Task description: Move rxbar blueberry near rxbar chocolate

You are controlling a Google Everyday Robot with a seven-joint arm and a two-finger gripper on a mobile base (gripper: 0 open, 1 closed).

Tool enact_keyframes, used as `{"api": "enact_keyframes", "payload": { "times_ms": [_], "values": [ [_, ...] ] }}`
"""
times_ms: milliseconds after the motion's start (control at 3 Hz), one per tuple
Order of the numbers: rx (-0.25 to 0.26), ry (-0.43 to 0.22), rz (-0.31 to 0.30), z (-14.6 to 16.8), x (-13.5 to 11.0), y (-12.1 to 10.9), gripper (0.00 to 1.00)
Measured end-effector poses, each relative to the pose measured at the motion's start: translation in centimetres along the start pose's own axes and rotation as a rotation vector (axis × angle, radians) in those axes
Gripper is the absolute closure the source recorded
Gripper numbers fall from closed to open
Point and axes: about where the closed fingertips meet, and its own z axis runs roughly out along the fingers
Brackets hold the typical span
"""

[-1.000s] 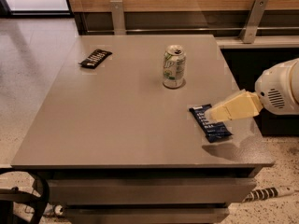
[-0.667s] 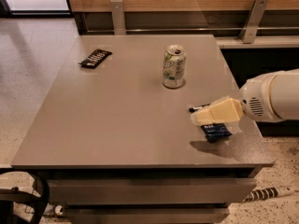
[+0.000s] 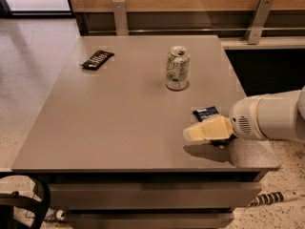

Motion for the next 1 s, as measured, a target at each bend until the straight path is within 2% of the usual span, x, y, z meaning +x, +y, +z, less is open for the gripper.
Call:
{"api": "enact_keyframes", "payload": {
  "times_ms": [667, 1000],
  "values": [
    [-0.006, 0.08, 0.063, 2.9, 2.1, 0.7, 0.03],
    [-0.006, 0.08, 0.063, 2.6, 1.9, 0.8, 0.25]
  ]
}}
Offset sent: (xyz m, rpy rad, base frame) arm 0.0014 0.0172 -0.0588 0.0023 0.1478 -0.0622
